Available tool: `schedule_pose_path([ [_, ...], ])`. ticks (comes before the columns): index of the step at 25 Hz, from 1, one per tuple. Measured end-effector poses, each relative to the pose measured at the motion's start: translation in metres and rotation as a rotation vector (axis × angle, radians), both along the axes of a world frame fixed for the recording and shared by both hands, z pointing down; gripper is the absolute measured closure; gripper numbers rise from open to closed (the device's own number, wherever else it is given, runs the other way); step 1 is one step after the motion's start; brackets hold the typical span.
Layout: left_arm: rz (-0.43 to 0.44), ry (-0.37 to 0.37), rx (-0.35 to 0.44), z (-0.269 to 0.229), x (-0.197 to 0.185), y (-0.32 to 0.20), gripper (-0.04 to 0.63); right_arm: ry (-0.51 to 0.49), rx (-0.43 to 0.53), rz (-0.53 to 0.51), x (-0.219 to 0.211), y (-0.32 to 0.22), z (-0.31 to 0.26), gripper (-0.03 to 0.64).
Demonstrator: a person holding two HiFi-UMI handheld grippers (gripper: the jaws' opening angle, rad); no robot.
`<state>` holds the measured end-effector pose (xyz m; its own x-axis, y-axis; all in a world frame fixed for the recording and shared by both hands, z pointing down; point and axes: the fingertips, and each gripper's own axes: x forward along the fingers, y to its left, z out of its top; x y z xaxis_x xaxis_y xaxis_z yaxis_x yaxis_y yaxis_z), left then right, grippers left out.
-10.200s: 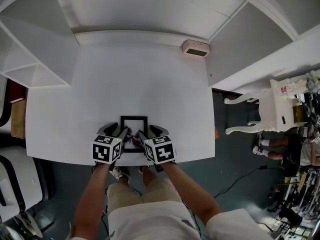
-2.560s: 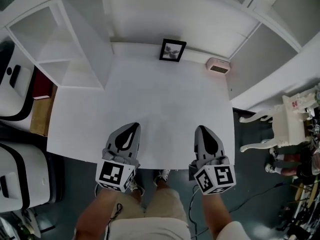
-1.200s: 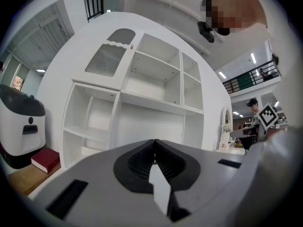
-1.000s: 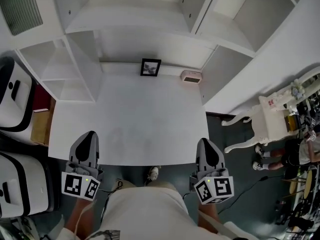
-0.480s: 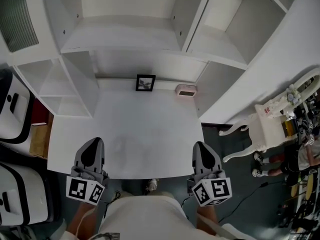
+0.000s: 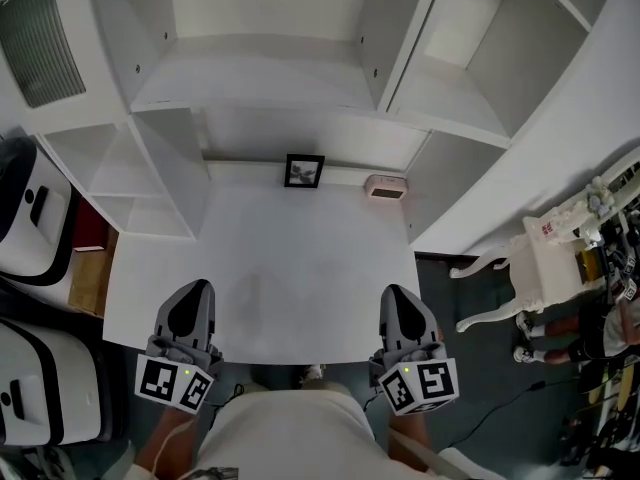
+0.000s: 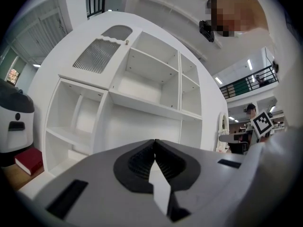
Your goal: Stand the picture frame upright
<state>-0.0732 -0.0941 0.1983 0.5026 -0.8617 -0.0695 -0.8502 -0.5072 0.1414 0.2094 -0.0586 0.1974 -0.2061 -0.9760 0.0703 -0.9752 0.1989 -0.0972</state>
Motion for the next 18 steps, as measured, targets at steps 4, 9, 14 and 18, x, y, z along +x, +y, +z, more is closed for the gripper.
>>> schedule_pose_path([
  [4,0.003,0.005,0.001,-0.002,0.002,-0.004,0.577,-0.007,0.001,-0.014,-0.005,-0.006,0.004,0.607],
  [9,0.005,-0.001,-0.001,-0.002,0.004,-0.005,0.577,-0.017,0.009,-0.014,-0.006,-0.010,0.005,0.607],
  [14,-0.001,0.000,0.002,-0.003,0.005,-0.009,0.577,-0.013,0.009,-0.027,-0.006,-0.015,0.004,0.607],
  [18,-0.013,0.008,-0.007,0.000,0.005,-0.011,0.577,-0.010,0.007,-0.042,-0.007,-0.021,0.005,0.607],
])
